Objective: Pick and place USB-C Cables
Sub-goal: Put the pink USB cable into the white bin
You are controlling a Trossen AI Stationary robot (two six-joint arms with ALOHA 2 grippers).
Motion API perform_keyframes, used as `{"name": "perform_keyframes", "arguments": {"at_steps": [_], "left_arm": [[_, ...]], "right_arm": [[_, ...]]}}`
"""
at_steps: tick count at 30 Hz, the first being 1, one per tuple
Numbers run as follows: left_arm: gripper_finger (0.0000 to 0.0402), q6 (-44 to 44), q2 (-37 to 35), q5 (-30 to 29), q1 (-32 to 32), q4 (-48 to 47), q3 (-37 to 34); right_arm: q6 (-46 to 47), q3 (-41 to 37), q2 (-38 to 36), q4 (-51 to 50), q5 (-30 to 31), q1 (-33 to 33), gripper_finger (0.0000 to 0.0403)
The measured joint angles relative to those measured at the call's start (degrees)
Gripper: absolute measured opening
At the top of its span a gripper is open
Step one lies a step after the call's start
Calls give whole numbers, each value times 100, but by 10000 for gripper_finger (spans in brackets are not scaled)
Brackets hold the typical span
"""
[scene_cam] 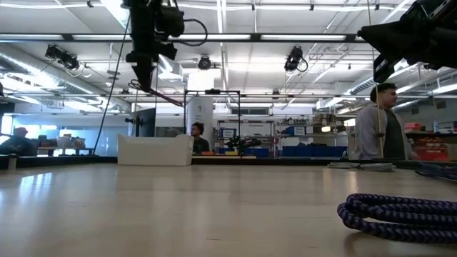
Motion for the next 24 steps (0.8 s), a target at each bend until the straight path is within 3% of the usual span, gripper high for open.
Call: {"name": "perform_keyframes", "arguments": {"at_steps": [6,24], "left_arm": [[35,167,531,227,406,71,-2],[38,743,2305,82,534,607,-4]], "right_arm": [[-2,1,0,-22,0,0,23],[-2,0,0,-22,0,0,23]]}}
